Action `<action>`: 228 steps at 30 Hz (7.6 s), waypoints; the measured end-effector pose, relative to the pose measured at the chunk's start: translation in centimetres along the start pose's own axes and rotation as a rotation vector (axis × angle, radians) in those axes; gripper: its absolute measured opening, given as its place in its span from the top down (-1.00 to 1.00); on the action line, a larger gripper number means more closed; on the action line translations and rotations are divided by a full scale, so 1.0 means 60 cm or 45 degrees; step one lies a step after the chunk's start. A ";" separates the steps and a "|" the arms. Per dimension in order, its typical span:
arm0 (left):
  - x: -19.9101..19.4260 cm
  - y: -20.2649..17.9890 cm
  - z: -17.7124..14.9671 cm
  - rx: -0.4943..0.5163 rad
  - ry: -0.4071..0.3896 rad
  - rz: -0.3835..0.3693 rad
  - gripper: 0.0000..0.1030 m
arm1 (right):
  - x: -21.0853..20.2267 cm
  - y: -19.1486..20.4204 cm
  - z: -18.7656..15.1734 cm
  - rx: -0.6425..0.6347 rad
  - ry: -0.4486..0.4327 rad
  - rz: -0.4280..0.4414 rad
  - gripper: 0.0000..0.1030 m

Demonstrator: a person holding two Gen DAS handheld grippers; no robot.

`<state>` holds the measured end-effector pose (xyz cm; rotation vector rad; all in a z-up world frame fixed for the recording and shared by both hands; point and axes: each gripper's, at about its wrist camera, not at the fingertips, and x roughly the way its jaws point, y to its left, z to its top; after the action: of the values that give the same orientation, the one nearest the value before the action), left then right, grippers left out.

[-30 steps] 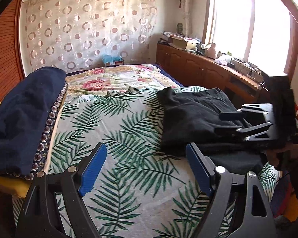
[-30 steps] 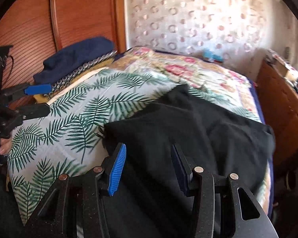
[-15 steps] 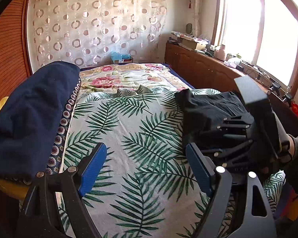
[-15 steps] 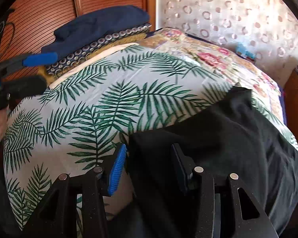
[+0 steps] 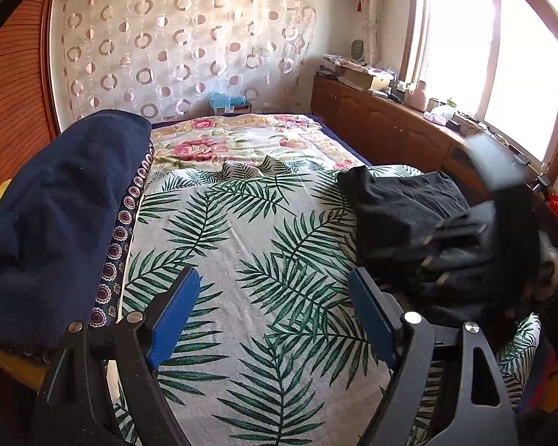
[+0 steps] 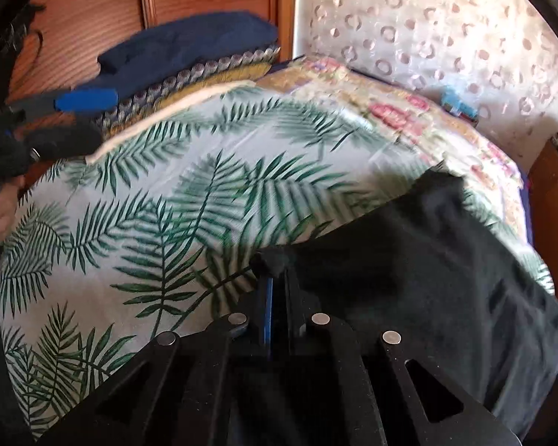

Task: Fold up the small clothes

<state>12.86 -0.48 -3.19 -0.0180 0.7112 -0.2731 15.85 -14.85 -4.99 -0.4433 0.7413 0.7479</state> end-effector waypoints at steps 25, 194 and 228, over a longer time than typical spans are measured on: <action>0.053 -0.108 0.004 0.134 0.101 -0.114 -0.60 | -0.131 -0.335 -0.060 0.475 0.004 -0.593 0.78; 0.226 -0.224 0.194 0.099 0.132 -0.266 0.90 | -0.239 -0.291 -0.068 0.355 -0.147 -0.402 0.84; 0.339 -0.191 0.186 0.092 0.287 -0.245 -0.57 | -0.267 -0.265 -0.152 0.666 -0.069 -0.427 -0.39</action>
<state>32.04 -17.56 -6.55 0.0138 0.9249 -0.4904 15.54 -38.03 2.44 -0.0646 0.7559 0.2330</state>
